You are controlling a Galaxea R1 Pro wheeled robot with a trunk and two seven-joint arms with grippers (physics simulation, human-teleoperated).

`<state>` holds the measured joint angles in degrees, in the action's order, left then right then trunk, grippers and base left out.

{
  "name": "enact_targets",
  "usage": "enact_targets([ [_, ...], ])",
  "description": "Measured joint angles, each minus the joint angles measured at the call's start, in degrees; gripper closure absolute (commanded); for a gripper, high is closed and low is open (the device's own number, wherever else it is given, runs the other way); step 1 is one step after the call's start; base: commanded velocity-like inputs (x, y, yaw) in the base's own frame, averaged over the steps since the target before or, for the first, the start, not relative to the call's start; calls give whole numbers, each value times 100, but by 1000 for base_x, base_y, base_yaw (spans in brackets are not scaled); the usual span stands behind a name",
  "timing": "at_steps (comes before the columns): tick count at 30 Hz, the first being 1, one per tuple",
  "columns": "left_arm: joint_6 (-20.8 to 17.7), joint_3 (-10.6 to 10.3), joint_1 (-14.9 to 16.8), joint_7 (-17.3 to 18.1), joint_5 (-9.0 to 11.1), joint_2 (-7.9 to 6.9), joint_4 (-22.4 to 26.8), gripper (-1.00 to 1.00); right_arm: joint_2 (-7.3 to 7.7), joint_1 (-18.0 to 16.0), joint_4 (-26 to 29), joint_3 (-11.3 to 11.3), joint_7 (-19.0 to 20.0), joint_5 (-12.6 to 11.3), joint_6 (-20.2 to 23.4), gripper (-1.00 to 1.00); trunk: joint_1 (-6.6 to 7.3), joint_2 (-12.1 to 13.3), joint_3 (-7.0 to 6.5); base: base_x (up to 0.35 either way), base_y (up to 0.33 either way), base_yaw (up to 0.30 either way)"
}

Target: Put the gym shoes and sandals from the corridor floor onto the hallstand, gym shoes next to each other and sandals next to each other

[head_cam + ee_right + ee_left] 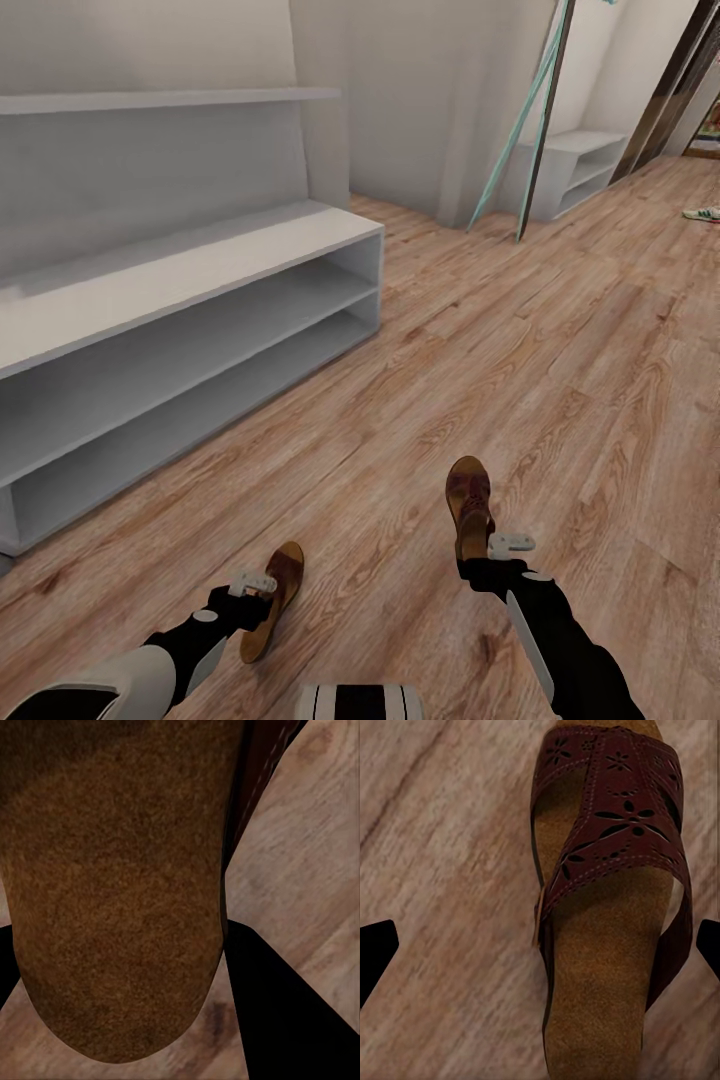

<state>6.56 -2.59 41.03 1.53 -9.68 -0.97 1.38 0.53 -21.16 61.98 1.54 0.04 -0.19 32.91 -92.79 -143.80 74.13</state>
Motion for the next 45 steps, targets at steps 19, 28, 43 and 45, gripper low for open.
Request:
enact_targets([
  [19,-8,0,-46,8,7,-5,-11,-100,0,0,0,3,0,0,0,100,-13,-7,161,0,0,-1],
  [28,-8,0,-167,10,-26,-6,-2,-100,0,0,0,3,0,0,0,100,-21,-11,282,0,0,0],
  [43,-8,0,-168,7,-34,-21,-1,-100,-19,0,-5,-5,-15,-1,0,100,-21,-11,334,0,0,0],
  [45,-8,0,-168,4,-35,-22,2,-100,-22,0,-3,-5,-15,0,0,100,-21,-11,336,0,0,0],
])
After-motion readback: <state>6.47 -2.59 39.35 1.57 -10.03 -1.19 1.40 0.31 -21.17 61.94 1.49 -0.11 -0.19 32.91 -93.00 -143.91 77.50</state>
